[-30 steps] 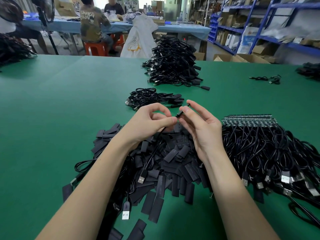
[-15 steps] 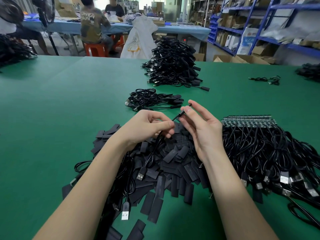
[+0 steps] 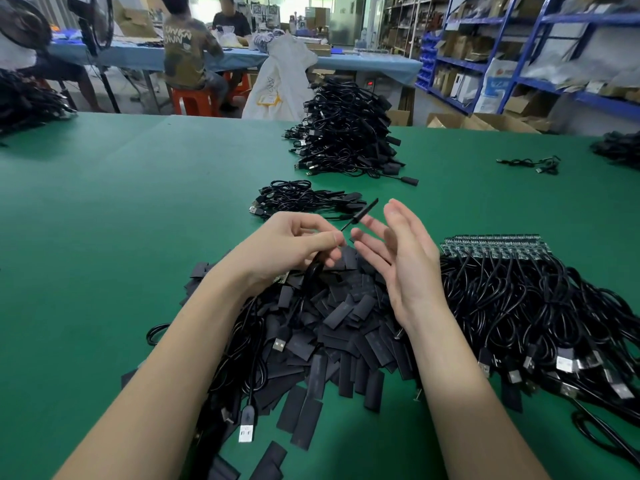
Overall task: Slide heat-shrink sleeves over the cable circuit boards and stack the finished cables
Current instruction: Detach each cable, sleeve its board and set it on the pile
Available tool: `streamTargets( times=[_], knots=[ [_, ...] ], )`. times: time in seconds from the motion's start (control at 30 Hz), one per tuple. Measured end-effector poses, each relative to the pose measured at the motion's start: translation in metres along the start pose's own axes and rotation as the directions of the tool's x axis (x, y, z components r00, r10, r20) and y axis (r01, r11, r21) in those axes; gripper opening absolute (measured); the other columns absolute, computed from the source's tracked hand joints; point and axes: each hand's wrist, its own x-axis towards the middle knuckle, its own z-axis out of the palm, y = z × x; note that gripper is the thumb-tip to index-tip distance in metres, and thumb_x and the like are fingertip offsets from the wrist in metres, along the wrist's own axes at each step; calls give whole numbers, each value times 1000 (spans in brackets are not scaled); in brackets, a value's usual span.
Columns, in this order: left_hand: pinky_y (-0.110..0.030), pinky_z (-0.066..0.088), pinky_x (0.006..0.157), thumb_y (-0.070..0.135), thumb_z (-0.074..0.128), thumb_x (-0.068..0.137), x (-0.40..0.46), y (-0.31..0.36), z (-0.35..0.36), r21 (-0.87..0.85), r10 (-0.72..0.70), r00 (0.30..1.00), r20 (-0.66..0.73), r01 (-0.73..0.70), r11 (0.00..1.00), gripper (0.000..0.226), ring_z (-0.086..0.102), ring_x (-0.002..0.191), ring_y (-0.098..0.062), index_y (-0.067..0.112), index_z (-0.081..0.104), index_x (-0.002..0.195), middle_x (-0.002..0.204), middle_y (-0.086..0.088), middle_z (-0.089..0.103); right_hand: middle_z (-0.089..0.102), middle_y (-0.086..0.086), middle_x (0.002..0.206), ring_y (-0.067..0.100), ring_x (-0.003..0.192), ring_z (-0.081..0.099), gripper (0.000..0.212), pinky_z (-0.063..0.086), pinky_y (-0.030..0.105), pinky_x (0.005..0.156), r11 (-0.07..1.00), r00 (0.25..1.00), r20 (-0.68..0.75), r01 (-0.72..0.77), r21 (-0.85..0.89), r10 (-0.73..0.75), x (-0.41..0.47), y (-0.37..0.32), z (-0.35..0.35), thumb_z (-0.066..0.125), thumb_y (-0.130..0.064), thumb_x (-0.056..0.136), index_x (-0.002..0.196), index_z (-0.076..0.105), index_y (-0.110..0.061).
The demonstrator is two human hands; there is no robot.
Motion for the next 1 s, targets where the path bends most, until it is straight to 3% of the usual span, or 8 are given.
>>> streamTargets(
  times=[0.13, 0.3, 0.37, 0.47, 0.7, 0.77, 0.87, 1.0],
  knots=[
    [-41, 62, 81, 18, 63, 100, 10, 26, -5, 7, 15, 998, -65, -15, 1000, 13, 57, 66, -13, 9, 69, 92, 67, -1, 58, 78, 8, 105, 28, 97, 76, 25, 63, 33, 78, 999, 999, -4, -47, -7, 47, 0, -3, -1, 60, -34, 102, 123, 59, -20],
    [-17, 54, 53, 16, 63, 98, 62, 67, -20, 355, 68, 986, -152, -10, 935, 16, 54, 51, -7, 13, 66, 82, 66, -4, 54, 79, 4, 102, 24, 94, 76, 30, 63, 31, 75, 995, 997, 12, -70, -71, 71, -1, -4, -2, 58, -35, 103, 126, 60, -15],
    [-18, 50, 49, 17, 62, 97, 92, 72, -24, 529, 93, 987, -131, -10, 848, 16, 55, 56, -10, 17, 65, 81, 69, -2, 56, 79, 4, 101, 24, 93, 76, 30, 63, 30, 73, 993, 997, 16, -79, -82, 81, -1, -4, -2, 57, -34, 103, 125, 61, -15],
    [-26, 50, 76, 20, 58, 97, 134, 61, -27, 798, 128, 987, -92, -4, 602, 13, 58, 86, -21, 18, 70, 93, 95, -4, 68, 79, 5, 99, 21, 86, 76, 29, 62, 28, 70, 992, 995, 26, -90, -93, 93, -1, -4, -1, 57, -33, 103, 123, 63, -14],
    [-47, 46, 102, 32, 61, 95, 169, 6, -29, 957, 72, 996, -58, 35, 289, 37, 51, 124, -34, 19, 58, 130, 132, -12, 56, 79, 3, 97, 15, 80, 74, 24, 62, 26, 70, 986, 996, 29, -82, -142, 87, 1, -1, -3, 57, -32, 103, 118, 67, -16],
    [-49, 41, 105, 42, 63, 94, 163, -5, -28, 952, 126, 990, -69, 28, 305, 48, 44, 130, -33, 21, 51, 135, 137, -11, 49, 79, 3, 97, 13, 79, 74, 22, 61, 25, 69, 984, 996, 33, -80, -157, 86, 1, -1, -4, 56, -30, 103, 116, 67, -17],
    [-48, 42, 105, 41, 62, 95, 140, -11, -26, 874, 241, 966, -91, -39, 485, 39, 48, 126, -31, 19, 58, 127, 132, -10, 55, 79, 2, 95, 11, 75, 72, 19, 60, 22, 67, 975, 995, 42, -77, -207, 88, 2, 1, -5, 56, -27, 104, 113, 69, -17],
    [-35, 52, 87, 32, 61, 96, 89, -20, -24, 687, 340, 911, -232, -94, 720, 19, 63, 91, -18, 16, 71, 99, 96, 1, 70, 79, -2, 90, 7, 72, 67, 15, 54, 18, 61, 933, 996, 66, -28, -358, 56, 3, 7, -4, 57, -22, 103, 107, 71, -16]
  ],
)
